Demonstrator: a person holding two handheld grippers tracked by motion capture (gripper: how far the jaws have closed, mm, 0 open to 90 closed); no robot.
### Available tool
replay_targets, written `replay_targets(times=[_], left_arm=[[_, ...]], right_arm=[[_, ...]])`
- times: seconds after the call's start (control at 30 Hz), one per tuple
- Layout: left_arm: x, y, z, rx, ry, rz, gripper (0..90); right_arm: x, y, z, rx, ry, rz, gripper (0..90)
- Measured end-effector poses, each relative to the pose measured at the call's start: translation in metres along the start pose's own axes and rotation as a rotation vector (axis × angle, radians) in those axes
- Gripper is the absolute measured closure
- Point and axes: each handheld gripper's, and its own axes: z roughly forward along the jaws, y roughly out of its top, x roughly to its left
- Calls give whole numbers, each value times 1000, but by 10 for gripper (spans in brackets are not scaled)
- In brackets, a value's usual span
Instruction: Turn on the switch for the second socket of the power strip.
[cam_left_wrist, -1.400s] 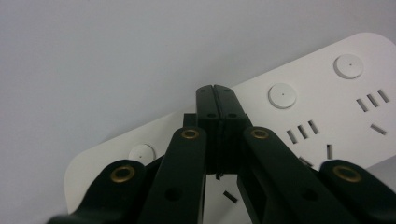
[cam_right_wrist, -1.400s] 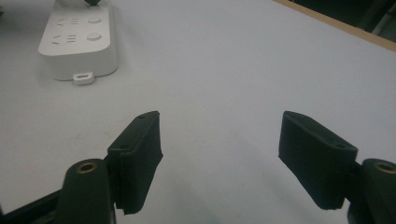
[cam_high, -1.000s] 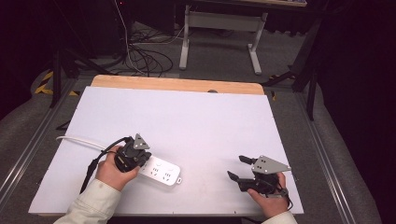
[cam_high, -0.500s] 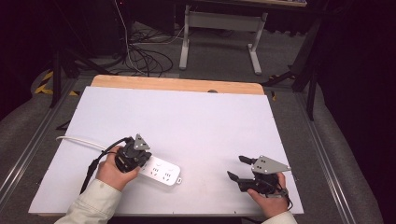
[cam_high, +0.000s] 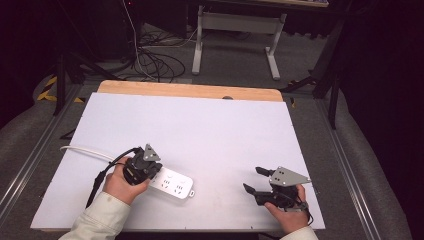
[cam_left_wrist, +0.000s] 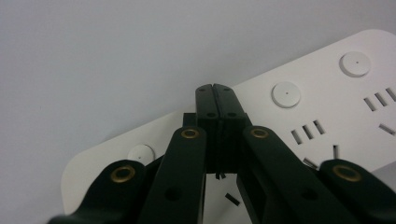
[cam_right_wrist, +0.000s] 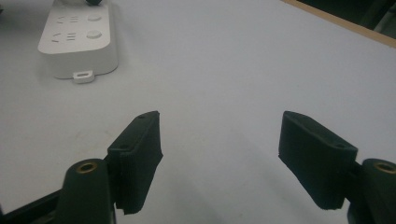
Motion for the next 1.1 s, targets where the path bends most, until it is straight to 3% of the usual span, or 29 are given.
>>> replay_targets(times=[0.43,0.93,1.0,1.1], left_arm=[[1,0,1,4,-14,-20,900],[1,0,1,13,-7,-13,900],[2,0,0,4,-11,-28,900],[9,0,-3,-21,-59,-97,899]], right_arm=[[0,0,1,4,2,0,301],[1,0,1,5,1,0,301],[1,0,1,4,0,4,301],[0,0,0,4,0,3,301]])
